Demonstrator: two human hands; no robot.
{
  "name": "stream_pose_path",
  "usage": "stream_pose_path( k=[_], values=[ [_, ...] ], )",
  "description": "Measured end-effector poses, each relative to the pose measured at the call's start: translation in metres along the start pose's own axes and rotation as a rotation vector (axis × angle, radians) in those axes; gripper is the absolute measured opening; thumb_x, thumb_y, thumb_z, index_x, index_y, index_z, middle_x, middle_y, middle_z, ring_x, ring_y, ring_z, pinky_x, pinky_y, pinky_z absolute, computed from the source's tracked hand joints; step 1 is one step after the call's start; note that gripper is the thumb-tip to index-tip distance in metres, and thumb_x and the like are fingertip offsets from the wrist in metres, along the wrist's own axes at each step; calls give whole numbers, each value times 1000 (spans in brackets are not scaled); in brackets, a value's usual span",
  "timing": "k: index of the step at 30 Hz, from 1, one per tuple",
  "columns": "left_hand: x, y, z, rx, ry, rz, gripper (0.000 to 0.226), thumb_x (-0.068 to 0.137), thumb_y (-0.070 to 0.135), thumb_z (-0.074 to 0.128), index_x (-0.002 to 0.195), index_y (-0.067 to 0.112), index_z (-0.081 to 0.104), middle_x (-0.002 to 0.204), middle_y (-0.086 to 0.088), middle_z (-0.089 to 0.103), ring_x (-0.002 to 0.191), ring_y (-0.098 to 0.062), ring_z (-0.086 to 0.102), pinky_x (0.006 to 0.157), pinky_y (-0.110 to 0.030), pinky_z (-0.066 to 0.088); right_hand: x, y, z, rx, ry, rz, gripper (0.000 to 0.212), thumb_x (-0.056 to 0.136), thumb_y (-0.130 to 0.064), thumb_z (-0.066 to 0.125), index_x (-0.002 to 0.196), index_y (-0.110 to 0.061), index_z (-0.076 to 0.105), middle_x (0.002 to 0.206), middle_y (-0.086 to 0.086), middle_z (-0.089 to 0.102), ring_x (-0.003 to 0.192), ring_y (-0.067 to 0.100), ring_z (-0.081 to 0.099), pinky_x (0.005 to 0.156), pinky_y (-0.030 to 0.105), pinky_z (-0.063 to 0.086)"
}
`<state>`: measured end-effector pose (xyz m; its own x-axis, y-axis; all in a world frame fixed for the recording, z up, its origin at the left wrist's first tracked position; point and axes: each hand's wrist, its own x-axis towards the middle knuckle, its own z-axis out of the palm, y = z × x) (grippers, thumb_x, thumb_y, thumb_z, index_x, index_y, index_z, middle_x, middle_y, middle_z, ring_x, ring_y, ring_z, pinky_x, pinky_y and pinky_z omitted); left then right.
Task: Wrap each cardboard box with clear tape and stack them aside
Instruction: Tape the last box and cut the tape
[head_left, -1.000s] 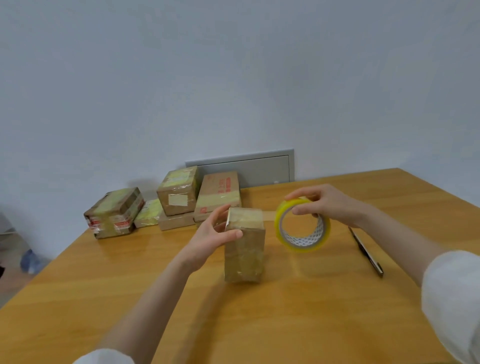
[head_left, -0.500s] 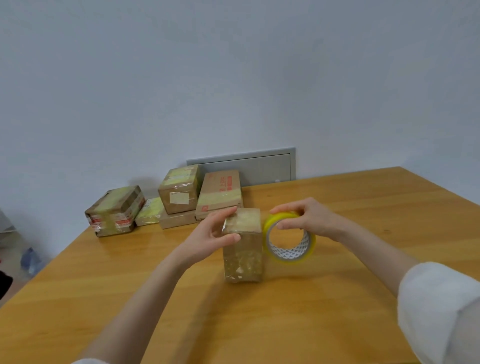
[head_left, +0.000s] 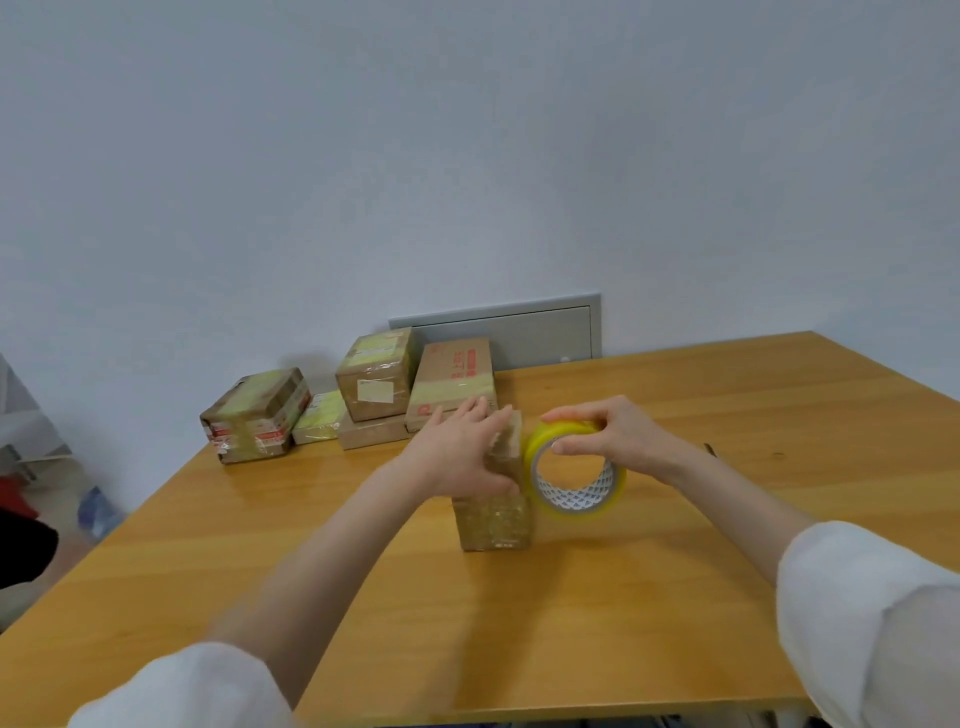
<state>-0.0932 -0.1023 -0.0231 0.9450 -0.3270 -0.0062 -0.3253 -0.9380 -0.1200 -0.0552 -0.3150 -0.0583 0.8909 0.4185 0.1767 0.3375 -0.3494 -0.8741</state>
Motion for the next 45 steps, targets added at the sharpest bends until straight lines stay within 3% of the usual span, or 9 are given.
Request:
stream_pose_path(
  k=[5,8,12,16,22,27,33,39,45],
  values=[
    [20,16,-12,7,-78,28,106,73,48,76,153,27,10,157,-5,20,142,-27,24,112,-45,30,0,-7,-1,-48,-2,-24,42,76,-19,81,115,-26,69,107,-14,66,100,-3,59,88,14,46],
    [22,9,-14,-351,11,7,98,71,40,80,150,24,25,148,-1,34,132,-22,37,105,-35,37,1,-14,-18,-47,104,-23,53,72,-23,83,121,-29,65,119,-7,63,112,9,57,96,25,47],
    [19,-3,3,-904,103,-49,93,67,31,85,145,24,35,134,2,47,125,-17,46,105,-36,42,-1,-28,-35,185,194,-52,50,76,-17,79,121,-30,60,89,-7,65,79,5,60,70,17,49],
    [16,-9,31,-1145,119,-58,95,61,31,88,142,22,39,128,6,54,113,-4,53,95,-30,50,0,-26,-26,217,144,-66,42,77,-19,79,113,-33,62,85,3,65,74,11,60,68,24,52],
    [12,-17,45,-1189,119,-52,101,49,52,89,137,32,43,133,10,52,127,-10,46,103,-36,46,12,-34,-30,95,65,-35,38,74,-27,81,109,-34,68,92,8,69,80,13,63,69,24,52],
    [1,-41,59,-1240,142,-93,91,50,52,87,130,40,47,130,6,55,123,-13,50,98,-41,50,4,-23,-47,-171,0,34,27,77,-25,79,103,-27,74,91,-24,63,82,-11,55,70,8,37],
    [-3,-47,62,-1291,100,-59,87,56,43,87,133,37,45,130,2,54,119,-12,54,93,-35,53,0,-4,-50,-195,-23,71,23,78,-39,75,101,-37,73,101,-27,61,93,-3,48,86,24,36],
    [-8,-50,65,-1338,98,-40,70,68,26,78,131,32,48,129,4,54,113,-9,57,82,-23,54,-1,2,-48,-188,-65,78,20,83,-37,71,103,-33,72,74,-18,66,64,-7,57,58,9,41],
    [-14,-54,67,-1309,90,-5,64,72,26,77,130,33,50,130,8,54,117,-7,54,85,-24,53,10,-4,-40,-274,-95,70,21,88,-34,67,107,-27,71,61,-26,63,55,-14,52,52,3,37]
  ],
)
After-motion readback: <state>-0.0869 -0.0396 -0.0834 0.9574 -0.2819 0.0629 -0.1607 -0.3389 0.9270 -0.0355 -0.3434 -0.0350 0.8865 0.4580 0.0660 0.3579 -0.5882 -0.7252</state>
